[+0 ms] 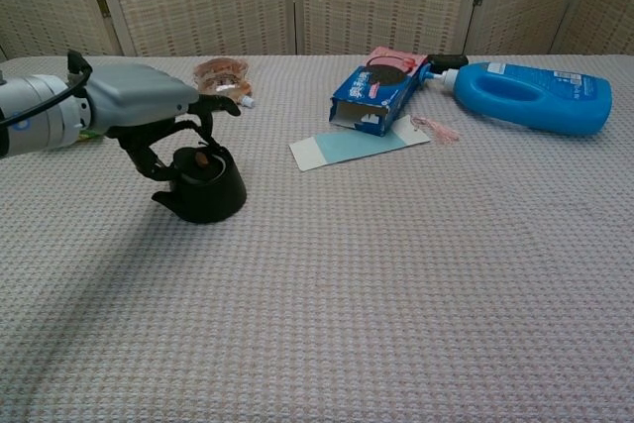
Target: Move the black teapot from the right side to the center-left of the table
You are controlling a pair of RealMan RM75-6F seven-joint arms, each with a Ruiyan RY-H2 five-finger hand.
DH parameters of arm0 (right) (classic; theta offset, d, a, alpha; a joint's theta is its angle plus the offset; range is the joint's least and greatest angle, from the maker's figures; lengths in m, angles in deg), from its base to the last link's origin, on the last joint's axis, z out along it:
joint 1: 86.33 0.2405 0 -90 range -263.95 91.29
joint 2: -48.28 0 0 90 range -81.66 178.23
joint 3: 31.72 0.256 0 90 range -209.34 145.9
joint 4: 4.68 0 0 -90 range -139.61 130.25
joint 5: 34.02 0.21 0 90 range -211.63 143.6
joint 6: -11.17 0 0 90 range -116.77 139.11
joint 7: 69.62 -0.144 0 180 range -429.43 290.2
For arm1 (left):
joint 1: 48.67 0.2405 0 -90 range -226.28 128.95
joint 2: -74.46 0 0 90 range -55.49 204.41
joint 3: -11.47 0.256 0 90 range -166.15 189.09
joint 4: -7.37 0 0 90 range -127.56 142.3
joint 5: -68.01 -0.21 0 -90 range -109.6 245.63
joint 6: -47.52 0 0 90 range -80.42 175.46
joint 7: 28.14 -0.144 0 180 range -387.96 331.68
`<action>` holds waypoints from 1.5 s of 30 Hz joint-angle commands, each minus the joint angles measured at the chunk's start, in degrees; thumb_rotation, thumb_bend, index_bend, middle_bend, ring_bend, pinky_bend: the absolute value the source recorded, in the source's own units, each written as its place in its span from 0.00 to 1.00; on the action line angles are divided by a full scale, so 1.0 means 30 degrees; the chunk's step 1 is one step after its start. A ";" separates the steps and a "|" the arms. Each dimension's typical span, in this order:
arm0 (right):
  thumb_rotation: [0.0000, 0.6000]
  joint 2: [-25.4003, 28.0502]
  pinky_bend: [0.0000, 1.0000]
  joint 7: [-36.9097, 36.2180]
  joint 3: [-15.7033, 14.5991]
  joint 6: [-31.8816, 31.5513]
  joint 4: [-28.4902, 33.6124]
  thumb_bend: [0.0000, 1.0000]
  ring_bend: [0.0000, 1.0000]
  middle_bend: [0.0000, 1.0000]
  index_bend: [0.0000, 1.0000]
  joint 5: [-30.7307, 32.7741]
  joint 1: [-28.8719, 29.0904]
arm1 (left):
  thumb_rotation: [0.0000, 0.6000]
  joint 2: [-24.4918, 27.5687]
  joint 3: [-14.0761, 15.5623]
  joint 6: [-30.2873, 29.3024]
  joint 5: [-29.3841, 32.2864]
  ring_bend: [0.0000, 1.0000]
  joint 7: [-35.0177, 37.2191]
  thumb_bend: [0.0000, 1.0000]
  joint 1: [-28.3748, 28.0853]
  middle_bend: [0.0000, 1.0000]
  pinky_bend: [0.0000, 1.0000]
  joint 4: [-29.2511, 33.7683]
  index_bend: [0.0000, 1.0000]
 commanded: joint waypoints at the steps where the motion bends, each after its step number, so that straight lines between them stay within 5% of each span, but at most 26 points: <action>1: 1.00 -0.0024 0.22 -0.0097 0.0006 0.0019 -0.0049 0.12 0.31 0.19 0.07 -0.0042 -0.0041 | 1.00 0.0390 0.0109 -0.0600 -0.0153 0.73 -0.0005 0.32 0.0141 0.14 0.65 0.0790 0.04; 10: 1.00 -0.0122 0.22 -0.0321 0.0021 0.0268 -0.0258 0.12 0.31 0.19 0.07 -0.0138 -0.0050 | 1.00 0.1655 0.1095 -0.1772 -0.1572 0.74 0.0423 0.32 0.1074 0.15 0.65 0.2917 0.07; 31: 1.00 -0.0069 0.22 -0.0095 0.0107 0.0207 0.0040 0.12 0.31 0.19 0.07 -0.0136 -0.0237 | 1.00 0.1184 0.1913 -0.1969 -0.1445 0.75 0.0266 0.32 0.1551 0.21 0.65 0.2438 0.09; 39: 1.00 0.0776 0.22 -0.0894 -0.0172 0.0558 0.0015 0.12 0.29 0.18 0.06 -0.0418 -0.0543 | 1.00 0.2661 0.1256 -0.4283 -0.2906 0.53 0.3126 0.31 0.3049 0.21 0.62 0.3754 0.11; 45: 1.00 0.1570 0.12 -0.2980 -0.1025 0.0506 -0.1296 0.12 0.09 0.02 0.00 -0.2662 -0.1021 | 1.00 0.4274 0.1087 -0.7131 -0.3851 0.38 0.5136 0.32 0.5143 0.22 0.47 0.3874 0.15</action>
